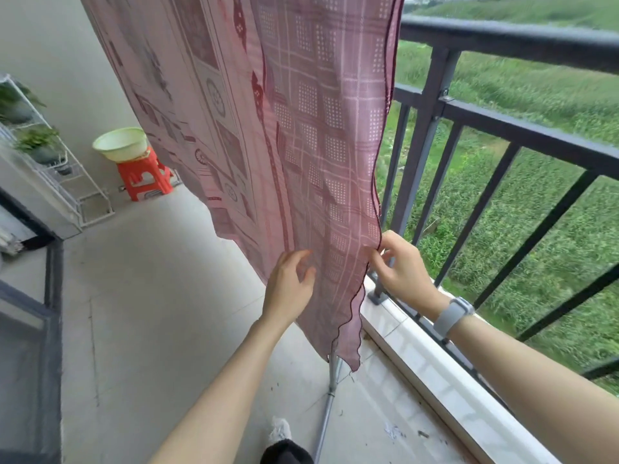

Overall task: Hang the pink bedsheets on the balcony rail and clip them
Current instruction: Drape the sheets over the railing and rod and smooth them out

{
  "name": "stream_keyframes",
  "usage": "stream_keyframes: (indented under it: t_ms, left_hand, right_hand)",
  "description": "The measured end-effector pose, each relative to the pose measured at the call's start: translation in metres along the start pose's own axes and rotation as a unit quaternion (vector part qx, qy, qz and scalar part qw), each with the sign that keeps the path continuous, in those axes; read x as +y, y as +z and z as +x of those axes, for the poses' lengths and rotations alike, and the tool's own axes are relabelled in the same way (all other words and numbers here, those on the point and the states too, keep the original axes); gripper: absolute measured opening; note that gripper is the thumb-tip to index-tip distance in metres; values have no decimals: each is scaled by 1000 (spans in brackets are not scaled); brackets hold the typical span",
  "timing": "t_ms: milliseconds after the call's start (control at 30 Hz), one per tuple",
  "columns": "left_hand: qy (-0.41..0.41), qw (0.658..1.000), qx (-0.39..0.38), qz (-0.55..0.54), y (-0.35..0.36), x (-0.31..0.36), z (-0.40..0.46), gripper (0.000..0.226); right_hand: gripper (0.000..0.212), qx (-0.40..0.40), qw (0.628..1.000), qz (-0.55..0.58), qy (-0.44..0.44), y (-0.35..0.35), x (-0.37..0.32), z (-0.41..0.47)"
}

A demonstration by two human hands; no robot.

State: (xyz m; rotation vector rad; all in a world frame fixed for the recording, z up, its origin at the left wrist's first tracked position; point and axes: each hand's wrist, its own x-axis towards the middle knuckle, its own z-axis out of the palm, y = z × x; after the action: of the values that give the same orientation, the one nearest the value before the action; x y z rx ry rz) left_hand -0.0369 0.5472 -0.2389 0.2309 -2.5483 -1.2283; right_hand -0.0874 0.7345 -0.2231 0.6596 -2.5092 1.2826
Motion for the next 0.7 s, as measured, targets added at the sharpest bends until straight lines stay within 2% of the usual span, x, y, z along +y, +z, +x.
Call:
stream_keyframes:
  t_ms: [67, 133, 200, 333, 433, 500, 567, 700]
  left_hand:
    - [46, 998, 33, 1, -19, 19, 21, 30]
    - [106, 992, 63, -12, -38, 41, 40, 30]
    - [170, 981, 86, -33, -57, 63, 57, 28]
    - [307, 940, 143, -36, -101, 113, 95, 28]
    - [423, 888, 178, -12, -139, 152, 124, 29]
    - [479, 862, 169, 12, -159, 175, 144, 33]
    - [512, 845, 148, 43, -175, 191, 166, 37]
    - [491, 864, 7, 109, -190, 190, 214, 35]
  right_hand:
    - [12, 0, 999, 32, -14, -8, -19, 7]
    - [20, 11, 998, 57, -32, -15, -40, 16]
    - [20, 49, 994, 80, -52, -20, -59, 27]
    - [25, 182, 976, 94, -79, -33, -101, 55]
    - [27, 313, 940, 80, -112, -53, -144, 84]
    - [32, 387, 912, 41, -133, -67, -173, 102]
    - [38, 422, 895, -30, -141, -75, -197, 119]
    - [38, 438, 857, -256, -89, -71, -222, 141]
